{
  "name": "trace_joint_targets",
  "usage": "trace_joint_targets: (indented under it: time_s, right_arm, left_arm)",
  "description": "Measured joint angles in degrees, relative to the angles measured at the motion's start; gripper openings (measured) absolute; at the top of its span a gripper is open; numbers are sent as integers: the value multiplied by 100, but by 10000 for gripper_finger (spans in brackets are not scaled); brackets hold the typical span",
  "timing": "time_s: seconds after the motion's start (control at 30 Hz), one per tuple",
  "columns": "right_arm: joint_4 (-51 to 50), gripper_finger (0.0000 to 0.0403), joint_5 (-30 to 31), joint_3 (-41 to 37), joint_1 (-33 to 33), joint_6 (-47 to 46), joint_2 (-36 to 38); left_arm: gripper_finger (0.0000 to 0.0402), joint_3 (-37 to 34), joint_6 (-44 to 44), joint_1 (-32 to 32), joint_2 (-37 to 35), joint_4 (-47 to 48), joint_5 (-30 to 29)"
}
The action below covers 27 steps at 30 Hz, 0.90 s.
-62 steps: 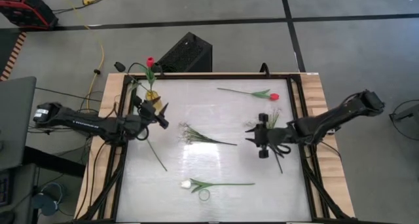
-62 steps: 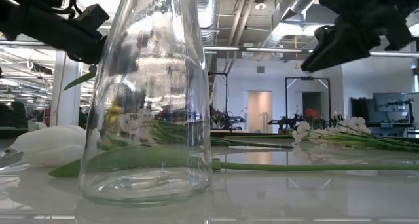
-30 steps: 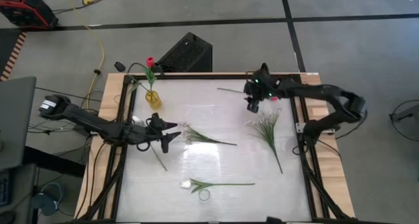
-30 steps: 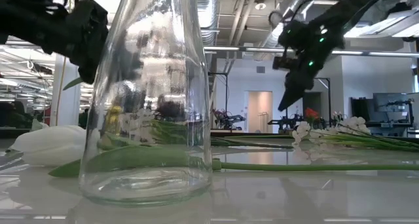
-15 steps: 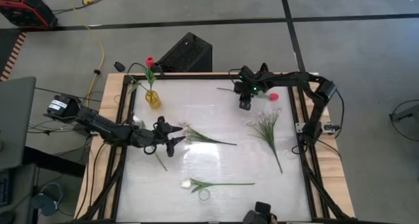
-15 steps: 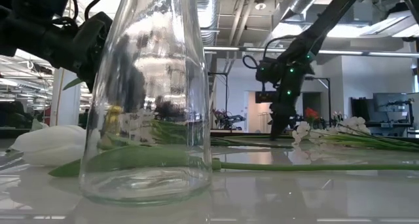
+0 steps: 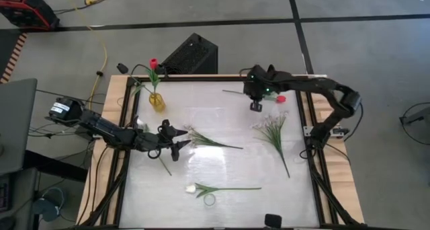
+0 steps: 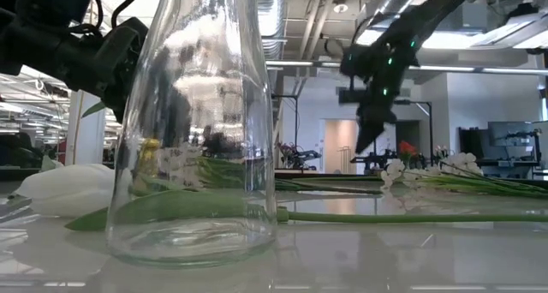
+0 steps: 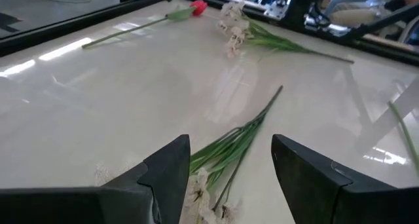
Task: Sort flowers into vase by color
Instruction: Put the red tulip into the yellow vase
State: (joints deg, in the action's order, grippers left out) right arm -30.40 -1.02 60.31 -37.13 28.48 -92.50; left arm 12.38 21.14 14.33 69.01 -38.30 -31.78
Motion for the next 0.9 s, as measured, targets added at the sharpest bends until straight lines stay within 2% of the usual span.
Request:
trace_joint_targets:
  time_s: [0.17,0.27,0.57,0.67,0.77,0.83,0.9]
  right_arm:
    - [438,60,-15,-8,-176,51,163]
    - [477,84,-24,-4,-311,136,-51]
    - [351,213,-185,97,-516,302,-1101]
    - [232,238,-179,276,-579,340,-1392]
    - [-9,220,-104,439,-611,387,-1616]
    - [-280,176,-113,540,-585,436,-1636]
    - [-535,112,-98,603,-501,441,-1555]
  left_arm:
    - [204,0,9,0,0,-234,-1]
    - [204,0,10,0,0,-234,70]
    - [204,0,-323,0,0,-219,-29]
    - [204,0,-414,-32,0,-219,-45]
    - [204,0,-404,-82,0,-219,-46]
    - [204,0,-366,-102,0,-219,-41]
    - [204,0,-349,-103,0,-221,-43]
